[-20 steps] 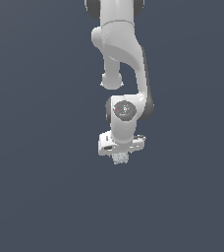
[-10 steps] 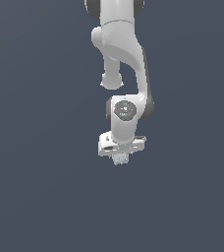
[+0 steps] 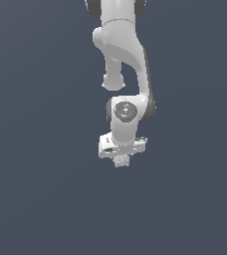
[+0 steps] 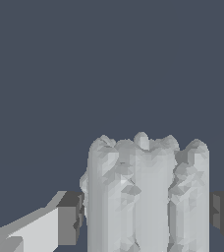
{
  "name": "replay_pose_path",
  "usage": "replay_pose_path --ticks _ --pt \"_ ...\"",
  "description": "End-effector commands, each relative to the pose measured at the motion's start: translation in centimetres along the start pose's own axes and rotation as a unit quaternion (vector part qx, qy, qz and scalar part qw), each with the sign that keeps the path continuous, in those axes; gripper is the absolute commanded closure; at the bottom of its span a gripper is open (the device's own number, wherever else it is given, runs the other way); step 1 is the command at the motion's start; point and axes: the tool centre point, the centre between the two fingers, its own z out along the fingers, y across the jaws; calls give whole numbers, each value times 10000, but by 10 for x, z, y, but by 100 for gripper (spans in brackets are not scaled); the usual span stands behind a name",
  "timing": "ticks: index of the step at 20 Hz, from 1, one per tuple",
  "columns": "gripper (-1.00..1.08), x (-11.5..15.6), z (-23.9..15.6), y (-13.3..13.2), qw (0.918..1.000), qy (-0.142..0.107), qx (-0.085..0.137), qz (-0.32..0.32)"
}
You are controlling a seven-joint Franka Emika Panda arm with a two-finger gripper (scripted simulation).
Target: Pick up the object and move it to a goal position.
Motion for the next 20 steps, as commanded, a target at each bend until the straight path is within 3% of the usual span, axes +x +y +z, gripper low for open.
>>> replay_pose_path --ticks 1,20 --pt "108 2 -6 9 10000 -5 -2 10" --pt "108 37 -109 134 10000 -50 1 22"
